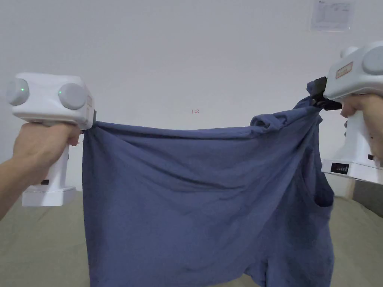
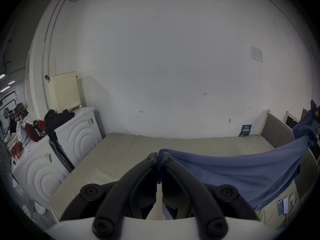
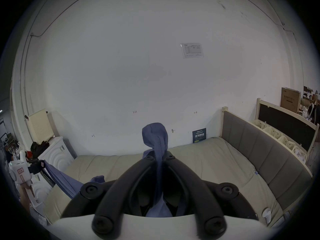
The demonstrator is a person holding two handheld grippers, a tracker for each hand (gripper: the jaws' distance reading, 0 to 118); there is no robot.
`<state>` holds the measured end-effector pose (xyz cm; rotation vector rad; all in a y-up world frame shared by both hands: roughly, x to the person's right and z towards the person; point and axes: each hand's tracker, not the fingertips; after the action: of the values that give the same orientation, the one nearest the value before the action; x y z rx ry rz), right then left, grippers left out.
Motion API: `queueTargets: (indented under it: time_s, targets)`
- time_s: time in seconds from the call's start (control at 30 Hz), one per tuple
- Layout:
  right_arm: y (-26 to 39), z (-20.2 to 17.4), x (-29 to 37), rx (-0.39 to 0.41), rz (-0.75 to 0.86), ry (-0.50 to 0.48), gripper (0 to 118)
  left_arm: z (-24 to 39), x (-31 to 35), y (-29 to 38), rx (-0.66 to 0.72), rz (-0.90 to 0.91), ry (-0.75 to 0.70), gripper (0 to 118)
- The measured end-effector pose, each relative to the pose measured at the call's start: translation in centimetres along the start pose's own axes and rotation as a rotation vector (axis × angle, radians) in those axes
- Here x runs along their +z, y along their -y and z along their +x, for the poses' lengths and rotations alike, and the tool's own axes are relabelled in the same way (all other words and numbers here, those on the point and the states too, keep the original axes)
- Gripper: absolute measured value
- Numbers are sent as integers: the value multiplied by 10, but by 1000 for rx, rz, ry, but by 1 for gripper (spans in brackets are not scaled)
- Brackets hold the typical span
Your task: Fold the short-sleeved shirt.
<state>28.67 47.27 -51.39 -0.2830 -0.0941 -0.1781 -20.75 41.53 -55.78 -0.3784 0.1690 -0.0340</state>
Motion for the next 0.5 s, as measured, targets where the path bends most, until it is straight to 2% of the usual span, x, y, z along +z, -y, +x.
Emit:
queueTargets:
  time_s: [0.27, 0.33, 0.5]
  targets:
    - [22, 5, -55, -9, -37, 22, 6, 15, -50, 12, -32, -12, -28, 1]
    - [38, 11, -64, -26, -60, 13, 6, 16, -60, 22, -25, -22, -30, 0]
    - [89, 24, -78, -9, -136, 9, 6, 18, -74, 73, -23, -87, -13, 0]
